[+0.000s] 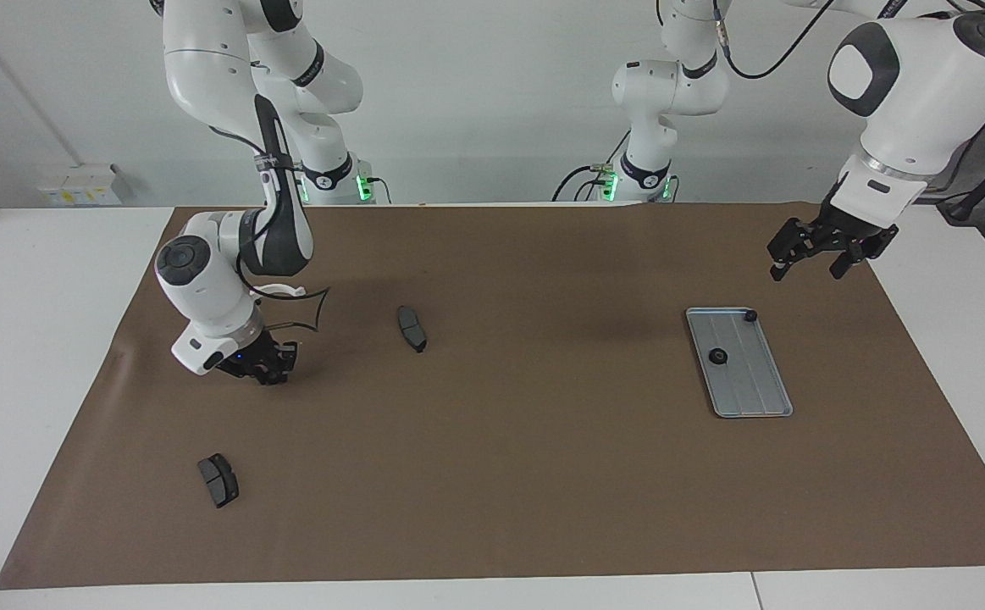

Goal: Place bearing gear from tray to pile
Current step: 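Carry the gear near the far black piece, release, withdraw the right gripper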

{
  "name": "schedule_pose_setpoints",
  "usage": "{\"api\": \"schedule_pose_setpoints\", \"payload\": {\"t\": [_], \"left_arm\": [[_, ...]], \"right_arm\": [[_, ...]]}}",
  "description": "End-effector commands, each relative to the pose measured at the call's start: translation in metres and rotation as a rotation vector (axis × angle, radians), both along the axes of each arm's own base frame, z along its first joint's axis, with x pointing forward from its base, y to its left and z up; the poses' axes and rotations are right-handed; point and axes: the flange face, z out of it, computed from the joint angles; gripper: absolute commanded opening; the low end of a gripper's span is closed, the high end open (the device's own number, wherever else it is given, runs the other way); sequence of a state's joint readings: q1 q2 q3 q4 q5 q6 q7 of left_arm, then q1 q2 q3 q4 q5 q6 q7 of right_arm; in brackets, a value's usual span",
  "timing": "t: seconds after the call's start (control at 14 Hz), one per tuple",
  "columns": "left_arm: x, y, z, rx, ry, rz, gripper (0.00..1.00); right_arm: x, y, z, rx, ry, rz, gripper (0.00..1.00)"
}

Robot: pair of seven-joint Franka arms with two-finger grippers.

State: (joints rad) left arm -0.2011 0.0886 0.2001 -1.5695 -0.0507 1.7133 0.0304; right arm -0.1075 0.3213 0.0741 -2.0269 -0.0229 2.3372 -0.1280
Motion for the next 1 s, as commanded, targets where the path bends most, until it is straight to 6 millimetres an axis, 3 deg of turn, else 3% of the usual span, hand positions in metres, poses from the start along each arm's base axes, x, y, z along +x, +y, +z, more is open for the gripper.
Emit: {"api": "schedule_pose_setpoints", "payload": {"t": [0.0, 0.21, 0.72, 0.93], "left_arm": [[0.003, 0.000, 0.002, -0.008, -0.011, 0.014, 1.00], [0.003, 0.002, 0.002, -0.008, -0.012, 0.012, 1.00], [0.003, 0.006, 0.002, -0.008, -0.014, 0.017, 1.00], [0.002, 0.006, 0.002, -0.007, -0.009, 0.015, 1.00]], "right_arm": [[-0.006, -0.001, 0.010, 0.018, -0.026, 0.000, 1.00], [0.001, 0.006, 0.040, 0.015, -0.060, -0.013, 1.00], [-0.001, 0.009, 0.138, 0.000, -0.085, -0.118, 1.00], [-0.004, 0.011, 0.172, -0.005, -0.097, -0.136, 1.00]]}}
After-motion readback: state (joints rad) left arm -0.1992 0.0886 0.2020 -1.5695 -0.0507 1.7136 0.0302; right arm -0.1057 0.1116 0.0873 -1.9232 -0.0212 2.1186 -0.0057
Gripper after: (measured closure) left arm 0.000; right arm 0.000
